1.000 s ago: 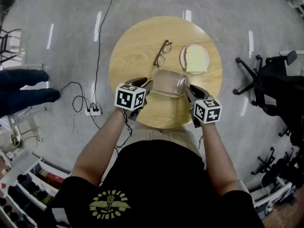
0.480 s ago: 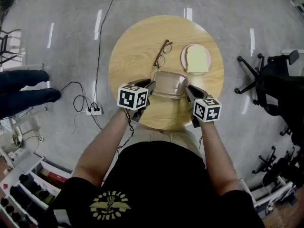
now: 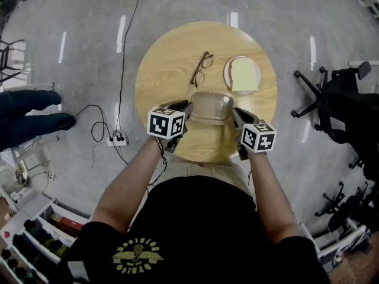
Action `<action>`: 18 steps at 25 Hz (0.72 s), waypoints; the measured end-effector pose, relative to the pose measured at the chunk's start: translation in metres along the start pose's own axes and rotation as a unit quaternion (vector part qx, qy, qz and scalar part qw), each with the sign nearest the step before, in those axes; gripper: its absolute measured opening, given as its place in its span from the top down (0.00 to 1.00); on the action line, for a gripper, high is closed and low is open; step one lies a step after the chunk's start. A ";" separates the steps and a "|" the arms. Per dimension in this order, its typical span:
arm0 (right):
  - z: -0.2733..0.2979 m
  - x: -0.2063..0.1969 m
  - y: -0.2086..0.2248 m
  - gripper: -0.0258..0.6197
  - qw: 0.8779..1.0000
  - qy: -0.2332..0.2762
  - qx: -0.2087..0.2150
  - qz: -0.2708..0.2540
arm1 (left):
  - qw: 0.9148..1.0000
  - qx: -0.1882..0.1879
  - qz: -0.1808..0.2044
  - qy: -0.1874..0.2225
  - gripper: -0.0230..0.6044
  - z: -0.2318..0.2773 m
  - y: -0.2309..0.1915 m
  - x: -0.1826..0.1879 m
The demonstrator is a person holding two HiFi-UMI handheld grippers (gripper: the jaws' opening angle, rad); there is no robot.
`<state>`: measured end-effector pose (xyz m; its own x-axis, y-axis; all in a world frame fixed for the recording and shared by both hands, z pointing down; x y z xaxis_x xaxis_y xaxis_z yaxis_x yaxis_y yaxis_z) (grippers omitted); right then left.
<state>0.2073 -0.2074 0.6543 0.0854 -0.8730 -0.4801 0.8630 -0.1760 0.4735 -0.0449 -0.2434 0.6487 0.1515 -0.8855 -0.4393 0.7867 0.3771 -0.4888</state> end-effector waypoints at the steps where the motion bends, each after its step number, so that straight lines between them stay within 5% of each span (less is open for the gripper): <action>1: -0.001 0.001 -0.001 0.90 1.000 0.002 0.000 0.001 | 1.000 0.000 0.001 0.001 0.83 -0.001 0.000 0.000; 18: -0.018 0.015 -0.021 0.94 0.999 0.035 0.008 0.006 | 0.999 -0.006 0.027 0.034 0.87 -0.028 0.009 0.010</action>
<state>0.1995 -0.2082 0.6241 0.1309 -0.8408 -0.5253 0.8541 -0.1734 0.4904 -0.0534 -0.2416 0.6188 0.1526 -0.8430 -0.5159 0.7708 0.4282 -0.4717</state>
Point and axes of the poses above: the fingertips, and each gripper's own axes: z forward along the fingers, y to its right, x out of its top, the point moved 8 cm from there along -z, backward along the fingers, and after that the axes turned 2 degrees about z, right-handed, at the moved point
